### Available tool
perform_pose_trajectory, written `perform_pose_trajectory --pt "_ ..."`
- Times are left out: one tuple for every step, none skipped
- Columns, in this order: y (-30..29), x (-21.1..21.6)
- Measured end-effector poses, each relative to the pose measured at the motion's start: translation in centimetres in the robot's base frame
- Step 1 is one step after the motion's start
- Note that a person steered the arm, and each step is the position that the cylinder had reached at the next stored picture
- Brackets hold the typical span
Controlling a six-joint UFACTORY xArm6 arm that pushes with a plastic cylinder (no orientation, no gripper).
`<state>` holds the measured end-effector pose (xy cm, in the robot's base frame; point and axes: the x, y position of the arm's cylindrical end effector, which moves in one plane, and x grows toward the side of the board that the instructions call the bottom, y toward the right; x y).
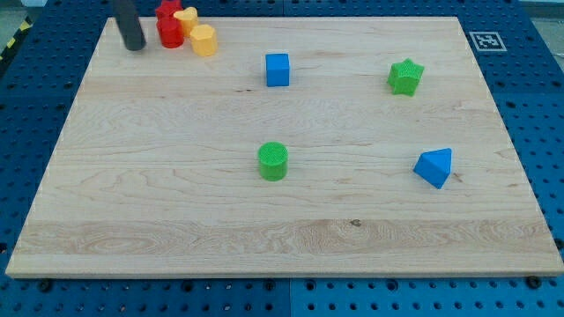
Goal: Move the red star to the top center
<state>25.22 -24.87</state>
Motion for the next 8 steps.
perform_pose_trajectory --pt "-0.4 -5.2" --pt "0.0 -6.0" --pt "0.6 -6.1" --pt "3.6 -6.1" --pt "8.5 -6.1" --pt "12.5 -6.1" --pt "14.5 -6.1" --pt "15.8 -6.1"
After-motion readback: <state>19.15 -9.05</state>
